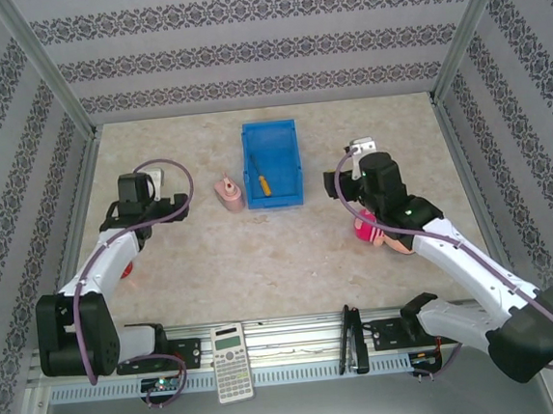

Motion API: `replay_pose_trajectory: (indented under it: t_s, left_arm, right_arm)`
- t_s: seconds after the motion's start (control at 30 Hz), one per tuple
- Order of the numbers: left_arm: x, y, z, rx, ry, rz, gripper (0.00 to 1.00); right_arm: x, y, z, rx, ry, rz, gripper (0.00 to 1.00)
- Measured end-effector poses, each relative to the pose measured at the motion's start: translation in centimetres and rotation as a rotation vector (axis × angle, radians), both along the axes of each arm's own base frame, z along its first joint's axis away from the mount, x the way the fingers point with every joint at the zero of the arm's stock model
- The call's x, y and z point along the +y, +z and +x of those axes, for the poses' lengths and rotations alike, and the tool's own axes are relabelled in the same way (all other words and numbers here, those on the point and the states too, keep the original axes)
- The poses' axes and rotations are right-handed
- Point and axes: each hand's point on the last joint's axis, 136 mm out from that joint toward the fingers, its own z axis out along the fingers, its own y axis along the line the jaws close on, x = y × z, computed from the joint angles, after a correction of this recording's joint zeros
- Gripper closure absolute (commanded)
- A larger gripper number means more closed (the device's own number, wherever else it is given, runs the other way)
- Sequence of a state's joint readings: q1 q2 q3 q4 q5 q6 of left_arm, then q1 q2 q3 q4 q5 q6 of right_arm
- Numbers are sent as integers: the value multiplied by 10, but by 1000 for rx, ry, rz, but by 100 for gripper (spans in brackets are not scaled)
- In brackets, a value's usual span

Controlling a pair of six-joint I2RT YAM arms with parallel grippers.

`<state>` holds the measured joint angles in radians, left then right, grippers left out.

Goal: Put the screwdriver in the bin

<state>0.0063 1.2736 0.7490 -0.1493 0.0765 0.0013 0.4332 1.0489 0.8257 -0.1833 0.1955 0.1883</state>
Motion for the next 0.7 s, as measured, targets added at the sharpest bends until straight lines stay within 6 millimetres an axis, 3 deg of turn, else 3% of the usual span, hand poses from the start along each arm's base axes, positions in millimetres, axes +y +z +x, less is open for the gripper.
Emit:
replay_pose_trajectory:
  t_s: [0.1,0.3,0.43,0.6,0.7]
  left_arm:
    - [1,-3,-2,-47,9,-4,1]
    - [3,-6,-10,-169,23,1,1]
    - [5,-4,-12,-233,32,8,1]
    - [9,-2,-10,-329,47,27,1]
    - [11,-15,-11,-359,58,33,1]
  right_arm:
    - [-21,-7,8,-21,-73,0,19]
    - [-63,-50,7,-11,-205,-27,19]
    - [-90,-56,6,-35,-293,-28,19]
    - [-105,-59,6,-96,-345,-46,18]
    - [-111,-68,3,-113,-354,-82,17]
